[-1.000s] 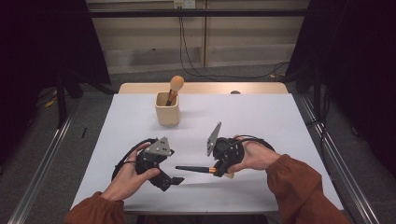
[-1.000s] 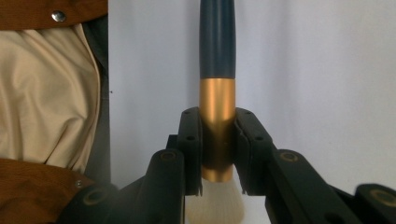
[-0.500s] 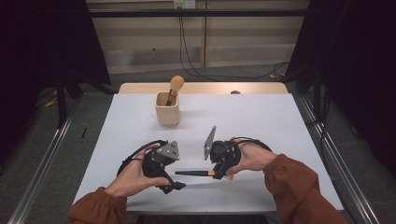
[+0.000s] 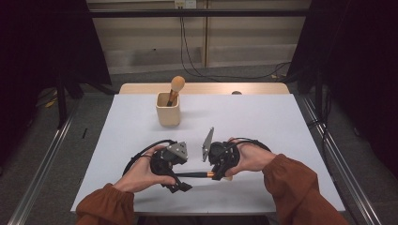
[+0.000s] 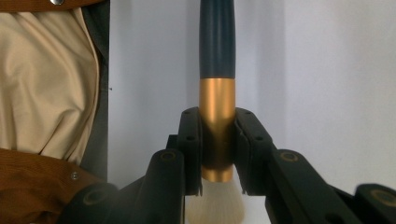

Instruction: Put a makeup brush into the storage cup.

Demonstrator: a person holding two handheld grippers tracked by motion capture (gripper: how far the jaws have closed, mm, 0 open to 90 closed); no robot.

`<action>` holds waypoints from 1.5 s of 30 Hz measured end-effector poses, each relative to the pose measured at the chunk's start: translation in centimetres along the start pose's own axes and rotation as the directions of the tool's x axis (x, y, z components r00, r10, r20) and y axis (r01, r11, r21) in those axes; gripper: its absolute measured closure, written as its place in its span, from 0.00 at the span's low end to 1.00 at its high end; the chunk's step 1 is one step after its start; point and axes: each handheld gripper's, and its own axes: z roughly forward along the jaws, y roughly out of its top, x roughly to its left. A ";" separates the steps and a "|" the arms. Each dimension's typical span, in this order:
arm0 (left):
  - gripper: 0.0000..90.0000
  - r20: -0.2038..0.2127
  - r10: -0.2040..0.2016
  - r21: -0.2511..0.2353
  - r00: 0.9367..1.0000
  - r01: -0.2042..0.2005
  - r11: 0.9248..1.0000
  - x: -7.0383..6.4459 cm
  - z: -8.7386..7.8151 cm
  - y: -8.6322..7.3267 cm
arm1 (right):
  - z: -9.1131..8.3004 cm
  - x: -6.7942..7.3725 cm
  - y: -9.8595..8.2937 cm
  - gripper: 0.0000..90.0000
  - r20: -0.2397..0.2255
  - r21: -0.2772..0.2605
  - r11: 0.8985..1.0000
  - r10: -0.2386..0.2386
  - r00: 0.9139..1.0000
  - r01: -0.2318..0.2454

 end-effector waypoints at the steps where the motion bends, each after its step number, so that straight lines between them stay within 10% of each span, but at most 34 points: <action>1: 0.08 -0.006 -0.006 0.003 1.000 0.006 1.000 0.0 0.1 0.1 | 0.0 0.0 0.0 0.83 0.002 0.000 1.000 -0.003 1.000 0.003; 25: 0.59 0.009 0.009 -0.026 1.000 -0.008 1.000 0.3 1.3 1.6 | -0.1 0.5 0.3 0.83 0.017 -0.032 0.999 -0.023 1.000 0.024; 45: 0.80 0.026 0.045 -0.022 0.999 -0.044 0.999 0.3 2.4 1.5 | -0.1 0.5 0.3 0.83 0.034 -0.070 0.997 -0.029 0.999 0.031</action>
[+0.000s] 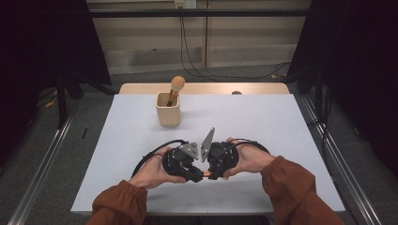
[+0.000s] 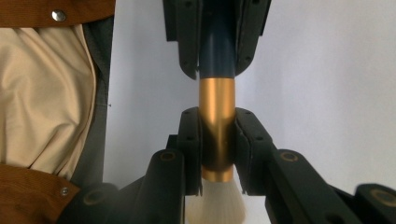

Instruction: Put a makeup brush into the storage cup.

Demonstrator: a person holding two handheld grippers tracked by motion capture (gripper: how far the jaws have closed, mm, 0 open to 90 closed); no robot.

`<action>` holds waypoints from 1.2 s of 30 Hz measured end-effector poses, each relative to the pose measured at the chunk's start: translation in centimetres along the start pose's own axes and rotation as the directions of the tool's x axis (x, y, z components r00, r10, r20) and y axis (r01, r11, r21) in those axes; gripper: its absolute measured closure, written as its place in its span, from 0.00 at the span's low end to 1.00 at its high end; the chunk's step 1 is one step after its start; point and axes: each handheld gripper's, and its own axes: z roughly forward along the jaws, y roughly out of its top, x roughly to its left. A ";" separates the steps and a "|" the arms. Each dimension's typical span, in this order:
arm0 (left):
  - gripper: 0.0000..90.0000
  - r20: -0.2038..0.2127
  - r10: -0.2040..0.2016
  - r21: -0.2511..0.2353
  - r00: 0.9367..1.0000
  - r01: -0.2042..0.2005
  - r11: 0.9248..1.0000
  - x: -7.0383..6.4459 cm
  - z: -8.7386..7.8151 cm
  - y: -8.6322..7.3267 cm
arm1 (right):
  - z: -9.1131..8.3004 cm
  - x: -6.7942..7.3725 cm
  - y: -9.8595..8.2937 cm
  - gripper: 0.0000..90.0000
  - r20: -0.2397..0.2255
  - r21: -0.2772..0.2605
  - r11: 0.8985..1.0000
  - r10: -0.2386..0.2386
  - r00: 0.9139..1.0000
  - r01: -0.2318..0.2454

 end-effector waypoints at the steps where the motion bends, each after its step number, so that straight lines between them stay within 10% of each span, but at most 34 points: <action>1: 0.81 0.016 0.003 0.010 1.000 -0.003 1.000 0.0 -0.2 0.0 | 0.0 0.1 0.0 0.83 0.002 0.002 1.000 0.000 1.000 0.000; 15: 0.83 0.048 -0.001 0.001 0.999 0.001 1.000 0.2 0.3 -0.6 | 0.4 0.2 -0.3 0.82 0.001 -0.016 0.999 -0.035 0.999 0.035; 36: 0.83 0.026 -0.060 -0.060 0.998 0.061 0.996 0.4 -0.7 -1.9 | -0.4 -0.3 -1.8 0.33 0.061 -0.096 0.994 0.055 0.997 -0.049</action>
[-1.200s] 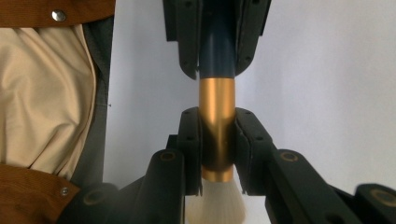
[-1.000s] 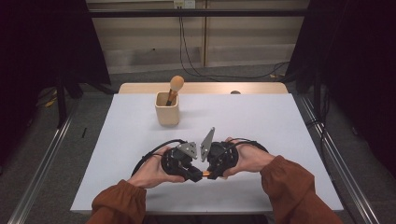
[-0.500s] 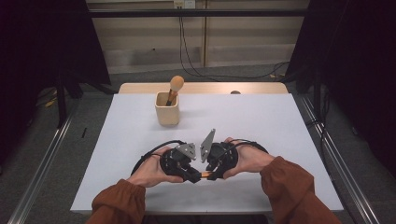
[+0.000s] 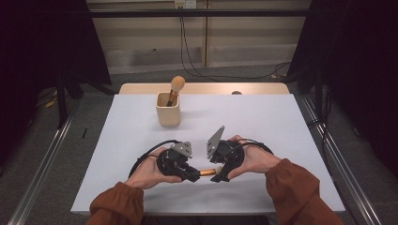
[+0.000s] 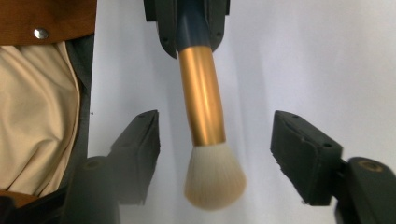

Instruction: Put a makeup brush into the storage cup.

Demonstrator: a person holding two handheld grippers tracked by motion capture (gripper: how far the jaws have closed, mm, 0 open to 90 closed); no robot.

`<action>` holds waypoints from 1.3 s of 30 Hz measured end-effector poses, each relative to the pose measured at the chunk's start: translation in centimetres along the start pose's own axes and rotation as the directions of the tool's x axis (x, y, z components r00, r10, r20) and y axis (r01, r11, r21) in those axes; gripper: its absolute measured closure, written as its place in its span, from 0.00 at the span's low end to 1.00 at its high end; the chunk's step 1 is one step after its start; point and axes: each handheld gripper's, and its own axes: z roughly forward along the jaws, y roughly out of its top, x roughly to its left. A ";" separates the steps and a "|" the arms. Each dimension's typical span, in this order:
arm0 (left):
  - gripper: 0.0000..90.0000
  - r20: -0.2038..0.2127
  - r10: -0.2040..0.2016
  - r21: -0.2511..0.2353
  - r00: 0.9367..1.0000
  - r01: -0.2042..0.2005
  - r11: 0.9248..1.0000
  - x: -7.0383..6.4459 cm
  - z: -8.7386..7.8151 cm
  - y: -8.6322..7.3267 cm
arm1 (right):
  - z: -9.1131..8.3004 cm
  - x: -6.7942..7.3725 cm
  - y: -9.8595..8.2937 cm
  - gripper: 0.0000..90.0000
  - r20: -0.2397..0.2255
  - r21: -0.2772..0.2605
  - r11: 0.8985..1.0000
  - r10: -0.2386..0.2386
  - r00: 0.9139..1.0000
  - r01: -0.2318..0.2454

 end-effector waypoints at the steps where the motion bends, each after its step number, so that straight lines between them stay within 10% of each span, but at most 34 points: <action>1: 0.83 0.000 -0.006 -0.005 1.000 0.006 1.000 0.0 0.0 -0.1 | -0.1 0.0 -0.1 0.30 0.006 -0.003 1.000 0.008 1.000 -0.008; 13: 0.83 -0.067 -0.066 -0.059 0.996 0.062 0.996 0.3 -1.2 -1.7 | -0.5 -0.5 -1.6 0.20 0.036 -0.101 0.991 0.089 0.995 -0.085; 24: 0.83 -0.075 -0.134 -0.213 0.988 0.116 0.970 0.5 -2.1 -3.6 | -1.0 -0.8 -3.3 0.15 0.058 -0.167 0.972 0.175 0.983 -0.163; 34: 0.83 -0.085 -0.165 -0.273 0.983 0.136 0.952 0.3 -2.6 -4.3 | -0.9 -0.6 -4.5 0.04 0.039 -0.228 0.947 0.240 0.970 -0.226; 39: 0.83 -0.085 -0.190 -0.302 0.978 0.156 0.940 0.4 -2.5 -4.8 | -1.1 -0.6 -5.7 0.03 0.028 -0.283 0.918 0.295 0.955 -0.276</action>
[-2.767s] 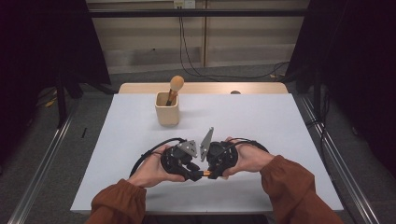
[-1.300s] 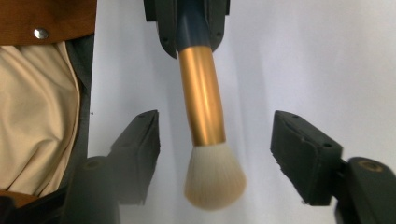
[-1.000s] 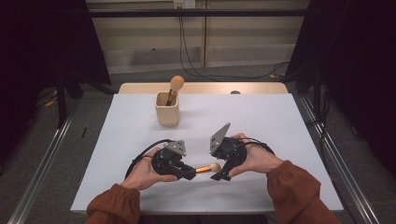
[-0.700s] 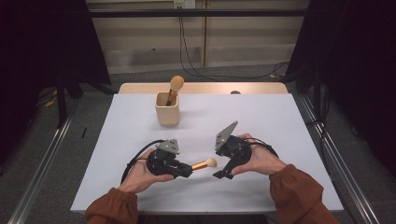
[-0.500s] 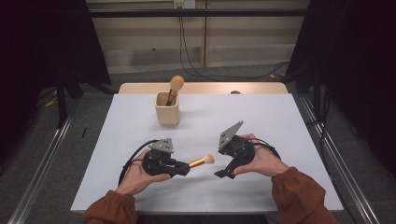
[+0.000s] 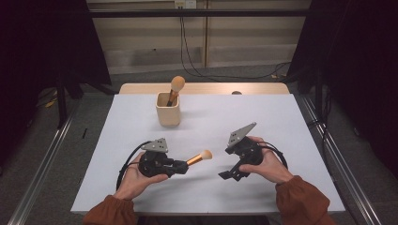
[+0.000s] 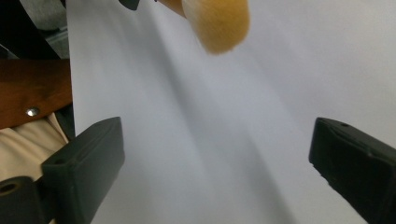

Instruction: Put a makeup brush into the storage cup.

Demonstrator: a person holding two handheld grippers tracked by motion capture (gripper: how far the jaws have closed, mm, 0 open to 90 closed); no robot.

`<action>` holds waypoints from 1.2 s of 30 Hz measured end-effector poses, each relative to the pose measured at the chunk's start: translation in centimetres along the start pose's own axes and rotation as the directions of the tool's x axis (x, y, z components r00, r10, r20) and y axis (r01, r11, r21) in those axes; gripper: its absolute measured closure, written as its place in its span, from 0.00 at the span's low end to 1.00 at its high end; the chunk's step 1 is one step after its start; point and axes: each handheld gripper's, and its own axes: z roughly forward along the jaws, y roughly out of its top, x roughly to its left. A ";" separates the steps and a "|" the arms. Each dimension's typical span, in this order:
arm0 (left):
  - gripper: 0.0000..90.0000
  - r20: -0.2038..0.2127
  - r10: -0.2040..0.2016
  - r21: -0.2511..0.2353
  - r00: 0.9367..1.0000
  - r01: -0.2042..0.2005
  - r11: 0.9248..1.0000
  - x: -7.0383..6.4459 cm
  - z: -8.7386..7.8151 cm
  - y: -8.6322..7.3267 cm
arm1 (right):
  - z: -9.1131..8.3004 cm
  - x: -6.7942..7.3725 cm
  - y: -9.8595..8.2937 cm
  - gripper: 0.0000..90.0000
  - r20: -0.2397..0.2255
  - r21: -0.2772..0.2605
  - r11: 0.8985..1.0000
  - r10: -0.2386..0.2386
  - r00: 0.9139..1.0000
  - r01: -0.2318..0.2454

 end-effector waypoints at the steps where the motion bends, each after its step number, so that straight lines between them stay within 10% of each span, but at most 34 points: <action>1: 0.83 0.001 -0.008 -0.008 1.000 0.008 1.000 0.0 0.0 -0.1 | 0.0 0.0 -0.2 0.04 0.005 -0.005 1.000 0.011 1.000 -0.011; 21: 0.83 0.002 -0.035 -0.179 0.999 0.035 0.983 -0.6 -0.7 -0.6 | 0.2 1.6 -2.9 0.03 0.040 -0.215 0.976 0.055 0.998 -0.046; 36: 0.82 0.010 -0.033 -0.298 0.999 0.034 0.954 -1.6 -1.2 0.0 | -0.2 2.5 -2.6 0.05 0.084 -0.428 0.902 0.102 0.991 -0.056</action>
